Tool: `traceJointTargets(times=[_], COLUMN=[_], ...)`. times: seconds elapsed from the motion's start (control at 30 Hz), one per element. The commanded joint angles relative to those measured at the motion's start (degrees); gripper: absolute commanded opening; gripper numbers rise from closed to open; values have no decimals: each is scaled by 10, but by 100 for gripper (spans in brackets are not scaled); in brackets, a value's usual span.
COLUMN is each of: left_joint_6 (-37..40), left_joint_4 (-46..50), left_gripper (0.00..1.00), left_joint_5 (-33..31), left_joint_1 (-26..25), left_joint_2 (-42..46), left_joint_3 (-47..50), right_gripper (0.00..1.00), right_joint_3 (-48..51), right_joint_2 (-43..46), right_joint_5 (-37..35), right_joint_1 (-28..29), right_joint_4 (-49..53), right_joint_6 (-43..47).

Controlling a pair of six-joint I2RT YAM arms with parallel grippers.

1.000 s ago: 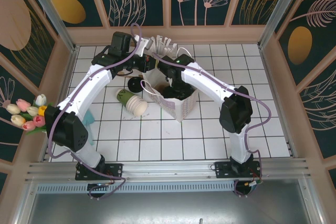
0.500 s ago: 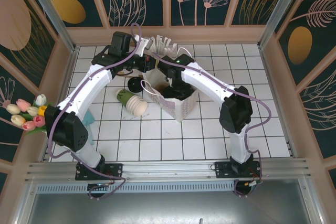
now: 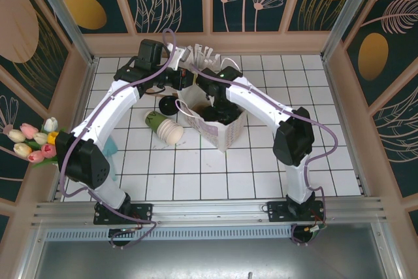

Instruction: Pack the takeout coffee

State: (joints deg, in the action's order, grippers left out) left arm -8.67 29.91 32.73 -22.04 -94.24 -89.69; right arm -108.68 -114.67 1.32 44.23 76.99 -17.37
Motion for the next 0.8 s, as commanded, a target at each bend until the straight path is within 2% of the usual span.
traceJointTargets(times=[0.0, 0.37, 0.77], left_joint_6=[4, 0, -1], left_joint_4=[4, 2, 2], left_gripper=[0, 0, 0], left_joint_5=[5, 6, 3], left_joint_1=[-1, -1, -1], left_joint_2=[-7, -10, -10], left_joint_3=[-13, -12, -11], right_gripper=[49, 49, 49], right_joint_3=[-6, 27, 11], right_joint_2=[19, 26, 19], right_joint_5=[-12, -30, -29], right_joint_1=[-7, -19, -20], right_joint_4=[18, 18, 18], right_joint_6=[-15, -12, -7])
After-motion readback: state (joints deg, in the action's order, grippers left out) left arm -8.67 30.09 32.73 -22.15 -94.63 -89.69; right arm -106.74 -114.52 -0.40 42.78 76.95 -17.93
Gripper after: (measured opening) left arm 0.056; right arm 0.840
